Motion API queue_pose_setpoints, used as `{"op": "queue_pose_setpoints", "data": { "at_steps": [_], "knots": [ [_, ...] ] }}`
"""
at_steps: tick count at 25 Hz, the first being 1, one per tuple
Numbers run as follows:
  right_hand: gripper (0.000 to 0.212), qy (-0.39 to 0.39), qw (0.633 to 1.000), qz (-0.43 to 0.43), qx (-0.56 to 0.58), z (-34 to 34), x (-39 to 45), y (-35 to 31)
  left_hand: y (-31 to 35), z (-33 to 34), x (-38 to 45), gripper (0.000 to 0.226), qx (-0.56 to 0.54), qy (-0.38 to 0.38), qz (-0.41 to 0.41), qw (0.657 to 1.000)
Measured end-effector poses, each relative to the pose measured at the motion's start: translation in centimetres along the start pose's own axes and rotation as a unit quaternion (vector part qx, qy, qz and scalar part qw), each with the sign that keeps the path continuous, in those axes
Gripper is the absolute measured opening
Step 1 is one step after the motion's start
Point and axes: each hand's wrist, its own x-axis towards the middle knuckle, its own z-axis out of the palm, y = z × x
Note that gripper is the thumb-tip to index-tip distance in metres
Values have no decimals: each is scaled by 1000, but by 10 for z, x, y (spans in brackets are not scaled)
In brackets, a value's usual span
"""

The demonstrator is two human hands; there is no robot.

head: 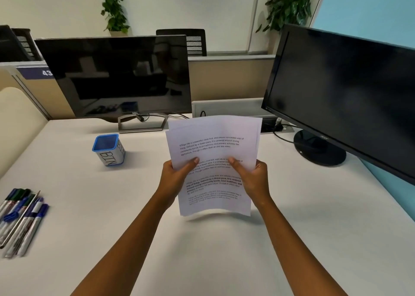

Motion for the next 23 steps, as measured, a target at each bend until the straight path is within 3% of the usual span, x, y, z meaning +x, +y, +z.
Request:
{"op": "queue_pose_setpoints", "data": {
  "at_steps": [5,16,23],
  "knots": [
    [16,-8,999,-51,16,3,3,-21,25,-1,2,29,12,26,59,998],
    [15,-41,998,-35,20,-2,-4,-3,12,-3,-2,36,26,-13,52,998],
    [29,-68,997,-15,-32,-9,-7,27,-11,-9,-9,39,20,-34,21,999]
  ]
}}
